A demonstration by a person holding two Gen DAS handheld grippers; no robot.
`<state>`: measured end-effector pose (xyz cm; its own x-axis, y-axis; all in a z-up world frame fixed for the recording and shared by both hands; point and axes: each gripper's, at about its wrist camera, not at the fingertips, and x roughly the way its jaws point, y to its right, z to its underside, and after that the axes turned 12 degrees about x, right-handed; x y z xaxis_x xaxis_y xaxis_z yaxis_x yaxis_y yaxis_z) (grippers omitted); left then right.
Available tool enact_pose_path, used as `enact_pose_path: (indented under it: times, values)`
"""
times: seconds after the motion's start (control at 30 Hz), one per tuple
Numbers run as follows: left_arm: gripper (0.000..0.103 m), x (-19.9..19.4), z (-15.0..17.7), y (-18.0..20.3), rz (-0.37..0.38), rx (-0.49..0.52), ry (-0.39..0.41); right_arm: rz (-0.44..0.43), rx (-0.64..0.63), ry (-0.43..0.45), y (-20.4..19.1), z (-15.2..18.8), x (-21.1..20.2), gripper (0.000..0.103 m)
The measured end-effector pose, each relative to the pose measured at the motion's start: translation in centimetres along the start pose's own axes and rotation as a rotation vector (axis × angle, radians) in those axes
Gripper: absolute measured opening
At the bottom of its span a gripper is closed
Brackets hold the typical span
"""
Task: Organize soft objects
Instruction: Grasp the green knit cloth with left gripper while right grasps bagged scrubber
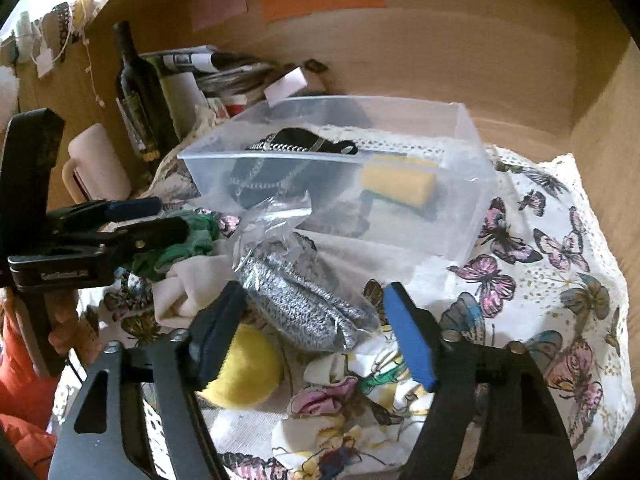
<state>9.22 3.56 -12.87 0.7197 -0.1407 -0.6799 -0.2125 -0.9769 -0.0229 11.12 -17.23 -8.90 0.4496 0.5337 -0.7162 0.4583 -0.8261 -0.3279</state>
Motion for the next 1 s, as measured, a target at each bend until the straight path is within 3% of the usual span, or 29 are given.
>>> enact_pose_path:
  times: [0.17, 0.37, 0.5, 1.0]
  values:
    - [0.036, 0.4, 0.1, 0.3, 0.060, -0.002, -0.006, -0.005, -0.011, -0.013, 0.0, 0.0, 0.6, 0.047]
    - [0.012, -0.7, 0.2, 0.7, 0.024, 0.008, 0.012, 0.006, -0.008, 0.010, 0.1, -0.3, 0.0, 0.028]
    - [0.010, -2.2, -0.1, 0.4, 0.008, 0.004, 0.049, 0.015, -0.009, 0.042, 0.1, -0.6, -0.8, 0.023]
    - [0.010, -7.8, -4.4, -0.2, -0.066, 0.032, 0.254, 0.036, -0.019, 0.229, 0.1, -3.9, -5.5, 0.023]
